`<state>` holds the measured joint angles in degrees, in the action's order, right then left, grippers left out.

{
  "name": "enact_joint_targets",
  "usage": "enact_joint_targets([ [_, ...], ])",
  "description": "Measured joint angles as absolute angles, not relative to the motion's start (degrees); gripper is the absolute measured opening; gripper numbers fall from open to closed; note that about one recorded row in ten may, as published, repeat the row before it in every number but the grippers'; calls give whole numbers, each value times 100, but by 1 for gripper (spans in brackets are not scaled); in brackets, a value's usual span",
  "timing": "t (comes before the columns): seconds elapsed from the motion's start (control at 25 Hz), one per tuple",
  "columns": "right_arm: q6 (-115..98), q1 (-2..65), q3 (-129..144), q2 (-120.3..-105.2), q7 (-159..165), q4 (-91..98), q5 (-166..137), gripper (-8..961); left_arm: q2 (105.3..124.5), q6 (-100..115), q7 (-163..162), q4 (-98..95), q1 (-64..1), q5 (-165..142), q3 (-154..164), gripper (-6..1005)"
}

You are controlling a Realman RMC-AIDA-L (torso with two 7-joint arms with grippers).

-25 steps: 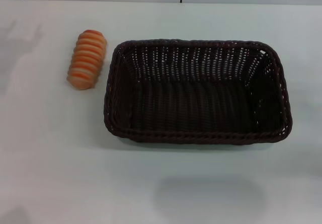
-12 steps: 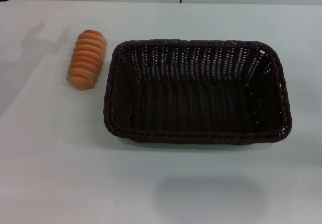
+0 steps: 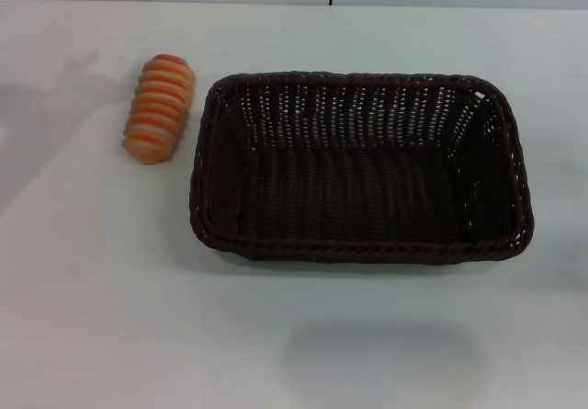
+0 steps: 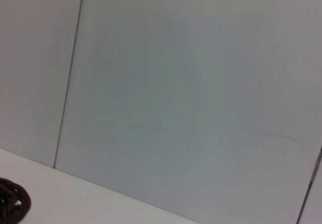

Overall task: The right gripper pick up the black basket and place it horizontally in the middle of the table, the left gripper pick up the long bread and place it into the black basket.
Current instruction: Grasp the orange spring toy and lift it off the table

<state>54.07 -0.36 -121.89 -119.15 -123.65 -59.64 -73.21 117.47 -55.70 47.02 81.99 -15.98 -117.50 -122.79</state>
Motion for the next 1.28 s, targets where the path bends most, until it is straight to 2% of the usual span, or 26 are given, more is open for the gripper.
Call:
enact_joint_targets([
  [0.24, 5171, 16, -12190, -11918, -12366, -5895, -7465, 492, 11753, -6298, 3955, 8386, -2173, -12829, -12470, 761],
  [0.28, 5172, 20, -12188, -11918, -12366, -5895, -7483, 492, 11739, -6536, 3698, 8413, -2460, -13213, -12501, 762],
  [0.48, 5257, 32, -12179, -11918, -12366, -5920, -7485, 491, 11625, -7047, 3183, 8367, -2973, -13917, -12501, 762],
  [0.52, 5265, 40, -12172, -11918, -12366, -5926, -7497, 491, 11598, -7463, 2822, 8245, -3465, -14679, -12472, 762],
  [0.56, 5265, 40, -12172, -11918, -12366, -5926, -7497, 491, 11598, -7463, 2822, 8245, -3465, -14679, -12472, 762],
  [0.68, 5268, 52, -12146, -11918, -12416, -5930, -7506, 491, 11594, -7773, 2620, 7900, -4063, -15476, -12498, 762],
  [0.92, 5277, 32, -12127, -11927, -12525, -5947, -7507, 491, 11351, -7890, 2355, 6560, -5059, -16123, -12532, 763],
  [1.28, 5276, 10, -12134, -11934, -12651, -5967, -7493, 492, 11219, -7597, 2185, 5284, -5667, -16463, -12549, 774],
])
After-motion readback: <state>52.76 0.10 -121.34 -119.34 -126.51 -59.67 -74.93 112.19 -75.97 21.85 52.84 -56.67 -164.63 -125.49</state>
